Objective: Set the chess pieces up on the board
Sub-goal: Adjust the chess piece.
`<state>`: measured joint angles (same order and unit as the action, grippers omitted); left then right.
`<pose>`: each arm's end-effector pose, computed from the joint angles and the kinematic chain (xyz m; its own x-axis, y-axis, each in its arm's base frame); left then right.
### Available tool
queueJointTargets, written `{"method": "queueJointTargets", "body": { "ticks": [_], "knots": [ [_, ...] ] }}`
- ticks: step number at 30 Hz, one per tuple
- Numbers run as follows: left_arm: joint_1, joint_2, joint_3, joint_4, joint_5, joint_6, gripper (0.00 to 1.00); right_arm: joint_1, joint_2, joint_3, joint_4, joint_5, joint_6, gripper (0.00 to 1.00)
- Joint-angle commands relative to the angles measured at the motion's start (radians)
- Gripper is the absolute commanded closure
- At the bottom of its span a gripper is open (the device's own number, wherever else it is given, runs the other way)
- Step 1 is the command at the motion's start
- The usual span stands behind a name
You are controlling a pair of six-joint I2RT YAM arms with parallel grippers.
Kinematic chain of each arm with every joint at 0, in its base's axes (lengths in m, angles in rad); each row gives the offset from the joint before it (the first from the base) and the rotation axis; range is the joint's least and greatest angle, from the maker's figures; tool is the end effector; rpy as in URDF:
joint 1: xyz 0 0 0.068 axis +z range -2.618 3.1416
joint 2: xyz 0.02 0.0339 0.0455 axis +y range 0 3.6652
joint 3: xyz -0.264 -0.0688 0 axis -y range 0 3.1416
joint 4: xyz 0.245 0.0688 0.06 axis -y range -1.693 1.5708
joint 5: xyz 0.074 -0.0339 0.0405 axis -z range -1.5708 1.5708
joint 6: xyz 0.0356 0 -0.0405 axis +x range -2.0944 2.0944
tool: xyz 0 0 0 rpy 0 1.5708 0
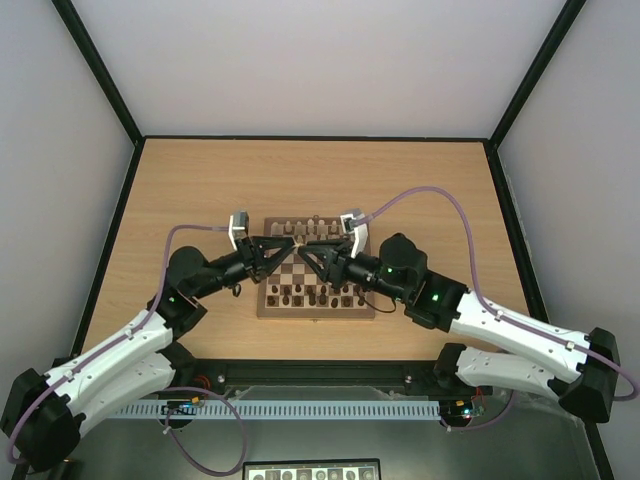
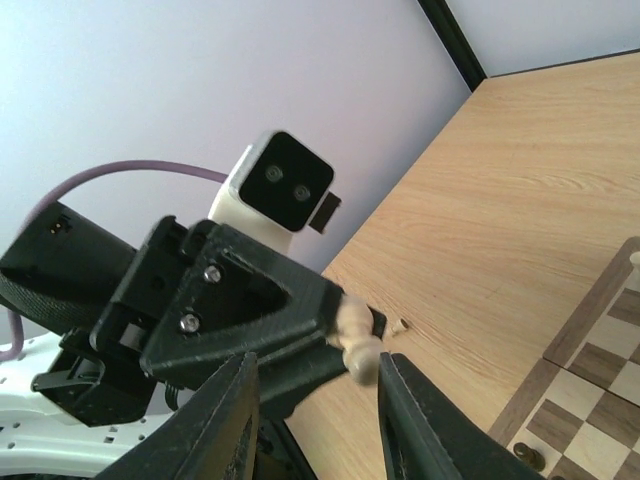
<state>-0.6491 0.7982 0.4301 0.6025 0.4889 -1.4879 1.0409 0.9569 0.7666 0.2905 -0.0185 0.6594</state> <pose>0.1400 -0.1272 0.2949 -0.8792 -0.4373 -0.1892 0.2587 -0.1045 -0.9603 0.1151 0.1978 0.3528 -0.4943 0.3681 -0.7875 -0.7202 0.3340 0.6081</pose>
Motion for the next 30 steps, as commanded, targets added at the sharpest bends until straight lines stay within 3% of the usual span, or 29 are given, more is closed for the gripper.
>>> {"method": "queueJointTargets", "body": {
  "ticks": [1, 30],
  "knots": [
    [-0.011, -0.011, -0.016, 0.045, 0.002, -0.028, 0.98, 0.002, 0.025, 0.050, 0.054, -0.004, 0.000, 0.66],
    [-0.012, -0.044, -0.015, 0.046, -0.005, -0.038, 0.98, -0.024, 0.046, 0.026, 0.045, -0.022, 0.015, 0.76]
  ]
}}
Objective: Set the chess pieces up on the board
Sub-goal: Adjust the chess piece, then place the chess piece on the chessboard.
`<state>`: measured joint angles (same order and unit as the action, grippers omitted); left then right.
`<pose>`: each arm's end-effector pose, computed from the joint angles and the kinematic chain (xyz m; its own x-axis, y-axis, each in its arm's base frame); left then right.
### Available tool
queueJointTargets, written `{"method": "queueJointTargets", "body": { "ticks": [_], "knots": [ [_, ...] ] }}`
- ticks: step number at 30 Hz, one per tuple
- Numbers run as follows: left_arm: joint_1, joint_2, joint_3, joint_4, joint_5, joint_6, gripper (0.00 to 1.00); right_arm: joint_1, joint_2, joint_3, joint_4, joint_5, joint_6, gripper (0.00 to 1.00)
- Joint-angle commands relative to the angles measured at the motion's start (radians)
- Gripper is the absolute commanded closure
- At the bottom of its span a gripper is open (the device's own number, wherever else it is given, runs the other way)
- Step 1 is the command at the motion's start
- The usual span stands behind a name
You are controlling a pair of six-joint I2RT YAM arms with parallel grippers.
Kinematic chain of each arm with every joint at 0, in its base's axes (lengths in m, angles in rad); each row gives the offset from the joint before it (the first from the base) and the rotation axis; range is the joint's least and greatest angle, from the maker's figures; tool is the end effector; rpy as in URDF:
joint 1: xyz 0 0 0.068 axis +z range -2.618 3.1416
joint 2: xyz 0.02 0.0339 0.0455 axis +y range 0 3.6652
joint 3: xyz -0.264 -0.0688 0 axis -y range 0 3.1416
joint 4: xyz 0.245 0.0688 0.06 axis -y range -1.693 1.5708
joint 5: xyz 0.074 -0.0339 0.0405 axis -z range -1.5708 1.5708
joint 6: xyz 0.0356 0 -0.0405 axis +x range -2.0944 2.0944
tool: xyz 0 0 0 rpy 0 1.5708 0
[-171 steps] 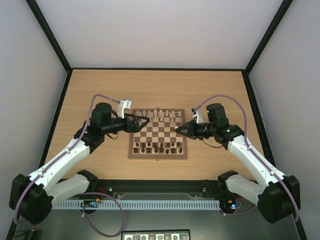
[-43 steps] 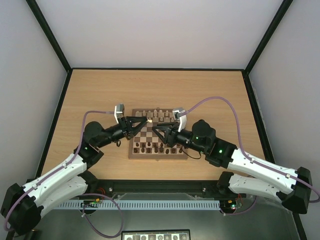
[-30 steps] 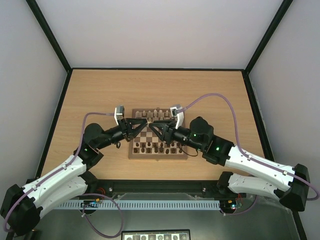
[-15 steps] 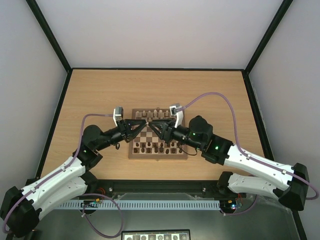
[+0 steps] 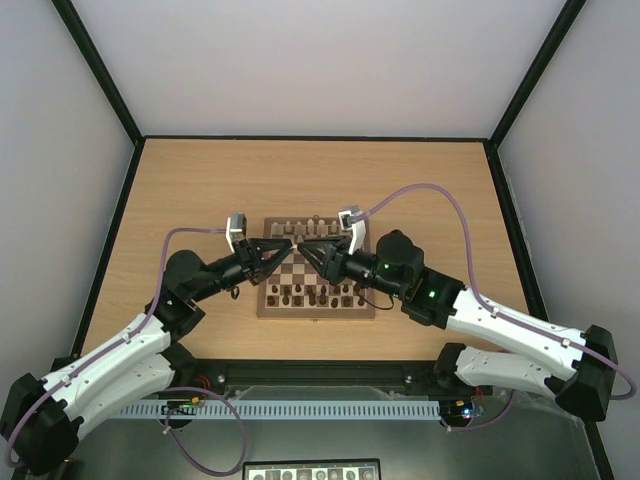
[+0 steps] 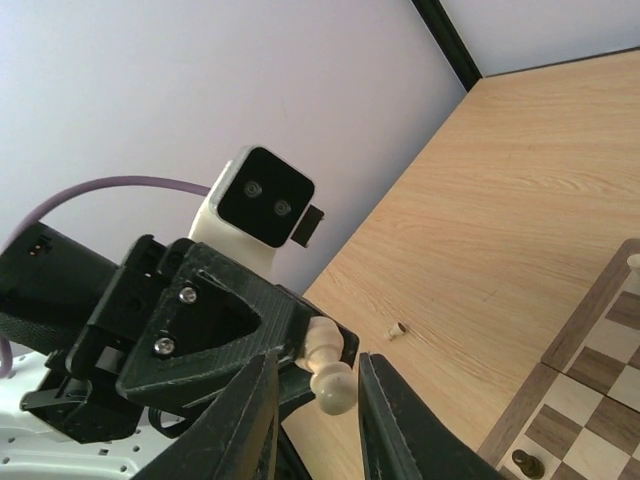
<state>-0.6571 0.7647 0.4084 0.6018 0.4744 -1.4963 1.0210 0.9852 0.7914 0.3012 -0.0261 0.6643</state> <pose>0.1346 -0.1244 0.2927 -0.8774 -0.4435 -0.1829 0.2585 -0.1158 -0.9591 0.1220 0.2009 0.3570 -0.4897 0.3803 -0.7845 -0.7163 0.3375 0.6108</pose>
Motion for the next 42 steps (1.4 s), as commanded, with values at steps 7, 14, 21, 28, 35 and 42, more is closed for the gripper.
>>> {"method": "queueJointTargets", "body": {
  "ticks": [7, 14, 21, 28, 35, 42],
  "knots": [
    [-0.004, -0.004, 0.009, 0.055, 0.015, -0.031, 0.98, -0.007, 0.033, -0.001, 0.042, -0.027, 0.014, 0.79],
    [-0.004, 0.004, 0.003, 0.062, 0.012, -0.032, 0.98, -0.007, 0.036, -0.003, 0.047, -0.039, 0.015, 0.91],
    [-0.004, 0.028, 0.002, 0.071, 0.020, -0.025, 0.90, -0.007, 0.058, 0.017, 0.036, -0.058, 0.013, 0.96],
    [0.020, -0.046, 0.068, -0.170, -0.024, 0.118, 0.45, -0.011, 0.105, 0.133, -0.175, 0.013, -0.024, 0.97],
    [0.142, -0.152, 0.173, -0.485, -0.024, 0.289, 0.29, -0.077, 0.263, 0.448, -0.594, 0.054, -0.123, 0.97],
    [0.257, -0.173, 0.248, -0.707, 0.021, 0.471, 0.01, -0.113, 0.565, 0.830, -1.014, 0.117, -0.239, 0.99]
  ]
}}
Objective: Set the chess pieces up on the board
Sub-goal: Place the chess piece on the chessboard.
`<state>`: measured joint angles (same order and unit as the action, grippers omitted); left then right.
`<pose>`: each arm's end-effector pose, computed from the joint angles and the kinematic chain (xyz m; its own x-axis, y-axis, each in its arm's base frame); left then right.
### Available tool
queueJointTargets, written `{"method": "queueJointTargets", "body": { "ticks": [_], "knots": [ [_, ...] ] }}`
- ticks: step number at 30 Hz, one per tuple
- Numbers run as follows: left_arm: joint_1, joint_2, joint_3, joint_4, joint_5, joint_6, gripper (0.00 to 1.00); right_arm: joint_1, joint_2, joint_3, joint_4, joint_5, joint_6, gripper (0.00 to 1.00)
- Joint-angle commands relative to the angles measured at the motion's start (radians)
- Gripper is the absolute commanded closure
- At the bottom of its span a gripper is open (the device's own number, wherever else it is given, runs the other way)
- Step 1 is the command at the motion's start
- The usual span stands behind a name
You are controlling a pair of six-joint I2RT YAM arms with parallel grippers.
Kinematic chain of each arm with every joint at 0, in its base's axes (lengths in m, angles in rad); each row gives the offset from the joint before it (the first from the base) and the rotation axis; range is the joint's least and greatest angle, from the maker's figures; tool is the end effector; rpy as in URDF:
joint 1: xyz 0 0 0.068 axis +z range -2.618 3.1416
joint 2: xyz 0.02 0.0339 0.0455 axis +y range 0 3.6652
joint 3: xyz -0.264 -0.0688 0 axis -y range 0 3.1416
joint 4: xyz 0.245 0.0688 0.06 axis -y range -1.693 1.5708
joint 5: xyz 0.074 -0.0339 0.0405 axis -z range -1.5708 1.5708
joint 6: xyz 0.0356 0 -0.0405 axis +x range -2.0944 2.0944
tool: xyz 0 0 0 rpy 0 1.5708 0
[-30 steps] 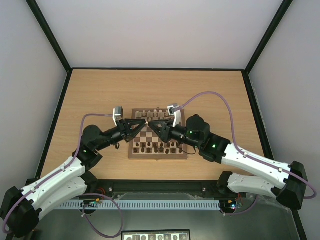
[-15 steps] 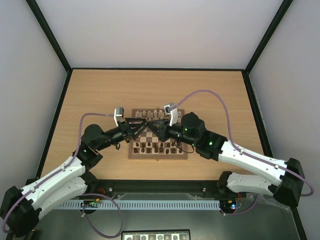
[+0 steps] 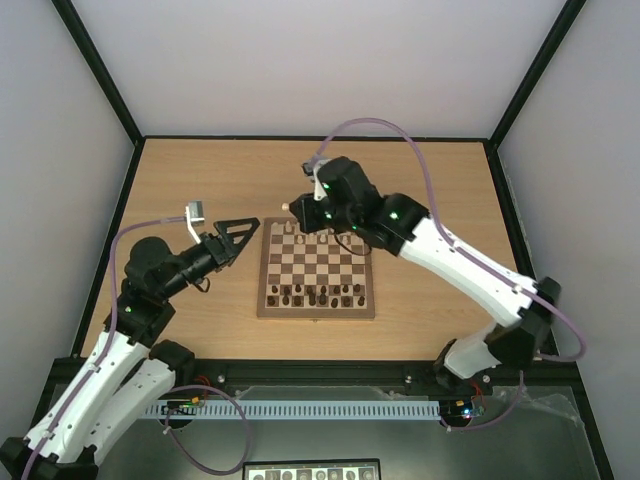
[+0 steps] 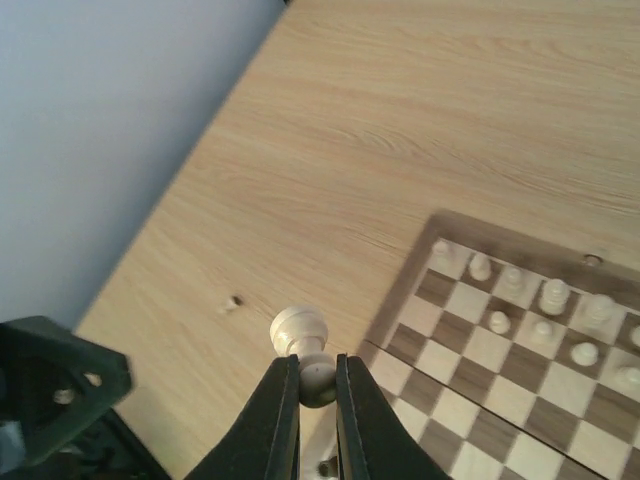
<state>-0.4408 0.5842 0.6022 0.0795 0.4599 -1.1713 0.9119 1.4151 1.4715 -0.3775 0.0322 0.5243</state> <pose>0.1281 -0.0779 0.3338 -0.6860 -0.5891 -0.4269 0.3852 0.2037 -0.9001 0.1994 0.2557 0.4134 -0.5535 0.1024 -0.8265 -0.5712 0.6756 0.4662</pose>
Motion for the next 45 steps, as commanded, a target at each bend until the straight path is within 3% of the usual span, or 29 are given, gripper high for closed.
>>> {"method": "queueJointTargets", "body": {
  "ticks": [1, 7, 18, 26, 45],
  "knots": [
    [0.048, 0.012, 0.060, -0.209, 0.037, 0.176, 0.01, -0.005, 0.180, 0.191, -0.373, 0.072, -0.115, 0.99],
    [0.077, 0.013, 0.108, -0.378, -0.054, 0.328, 0.01, 0.001, 0.477, 0.390, -0.540, 0.136, -0.162, 0.99],
    [0.099, -0.003, 0.139, -0.520, -0.227, 0.453, 0.01, 0.036, 0.755, 0.606, -0.601, 0.234, -0.172, 0.99],
    [0.109, -0.051, 0.142, -0.565, -0.314, 0.480, 0.01, 0.036, 0.848, 0.668, -0.655, 0.299, -0.183, 0.99],
    [0.111, -0.045, 0.166, -0.565, -0.336, 0.493, 0.01, 0.001, 0.951, 0.723, -0.632, 0.316, -0.213, 0.99]
  ]
}}
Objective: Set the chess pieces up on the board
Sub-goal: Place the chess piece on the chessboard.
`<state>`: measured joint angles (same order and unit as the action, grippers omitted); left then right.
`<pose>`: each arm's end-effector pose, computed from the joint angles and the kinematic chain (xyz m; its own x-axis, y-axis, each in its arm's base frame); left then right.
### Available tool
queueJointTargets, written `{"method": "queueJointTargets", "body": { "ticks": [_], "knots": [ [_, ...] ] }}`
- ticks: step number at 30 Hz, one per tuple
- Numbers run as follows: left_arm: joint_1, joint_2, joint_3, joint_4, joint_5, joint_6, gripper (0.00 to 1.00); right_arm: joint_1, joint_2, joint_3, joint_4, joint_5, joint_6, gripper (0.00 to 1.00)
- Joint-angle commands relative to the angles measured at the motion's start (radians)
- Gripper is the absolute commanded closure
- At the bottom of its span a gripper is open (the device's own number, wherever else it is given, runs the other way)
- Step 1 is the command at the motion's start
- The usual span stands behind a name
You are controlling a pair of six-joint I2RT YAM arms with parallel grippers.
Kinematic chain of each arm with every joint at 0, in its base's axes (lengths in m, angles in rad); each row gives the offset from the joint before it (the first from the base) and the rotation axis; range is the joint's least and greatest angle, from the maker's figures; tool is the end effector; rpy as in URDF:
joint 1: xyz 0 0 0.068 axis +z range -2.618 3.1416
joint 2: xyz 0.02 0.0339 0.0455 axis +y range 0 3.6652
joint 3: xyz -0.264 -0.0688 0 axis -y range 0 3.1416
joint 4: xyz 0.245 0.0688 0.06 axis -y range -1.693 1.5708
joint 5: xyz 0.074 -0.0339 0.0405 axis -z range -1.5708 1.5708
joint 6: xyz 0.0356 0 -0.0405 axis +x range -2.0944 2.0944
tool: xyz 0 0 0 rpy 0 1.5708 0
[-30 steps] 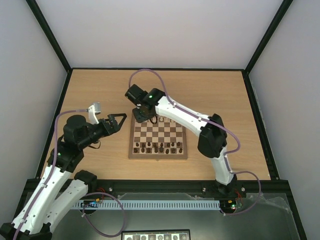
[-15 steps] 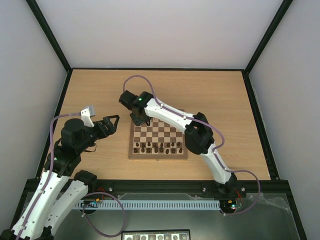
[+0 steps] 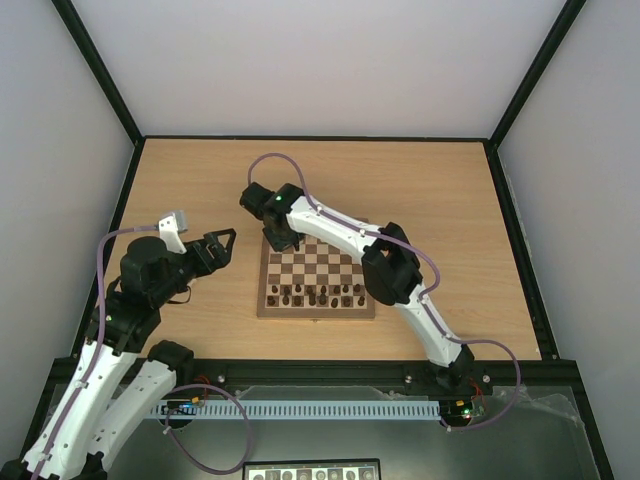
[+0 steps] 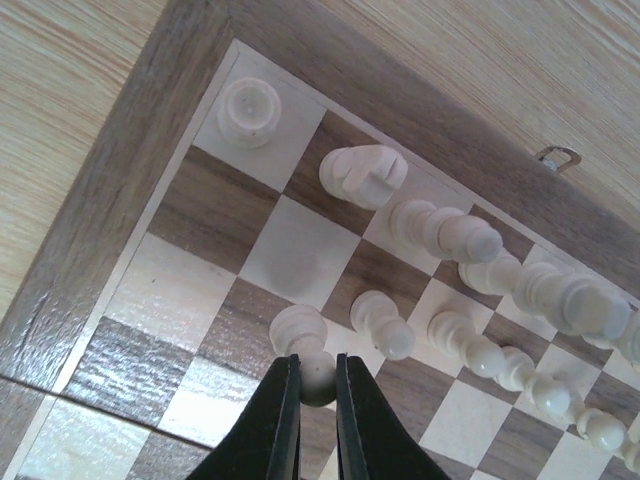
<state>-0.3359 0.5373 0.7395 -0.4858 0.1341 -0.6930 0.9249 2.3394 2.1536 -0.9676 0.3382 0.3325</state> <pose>0.1175 -0.0460 0.3260 -0.4893 -0.4997 -0.7147 0.1758 0.7462 -0.6421 0.3098 0.3914 0.2186 -0.7396 -0.4696 -0.4822 -0.4559 0.8765 -0.1544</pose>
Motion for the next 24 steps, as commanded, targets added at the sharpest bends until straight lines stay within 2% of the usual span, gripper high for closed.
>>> {"method": "queueJointTargets", "body": {
  "ticks": [1, 24],
  "knots": [
    [0.006, 0.004, 0.029, 0.002, -0.011, 0.014, 0.01, -0.015, 0.028, 0.041, -0.039, 0.008, -0.022, 0.99],
    [0.009, 0.025, 0.024, 0.036, 0.001, 0.009, 0.01, -0.024, 0.059, 0.045, -0.004, -0.052, -0.042, 0.99]
  ]
}}
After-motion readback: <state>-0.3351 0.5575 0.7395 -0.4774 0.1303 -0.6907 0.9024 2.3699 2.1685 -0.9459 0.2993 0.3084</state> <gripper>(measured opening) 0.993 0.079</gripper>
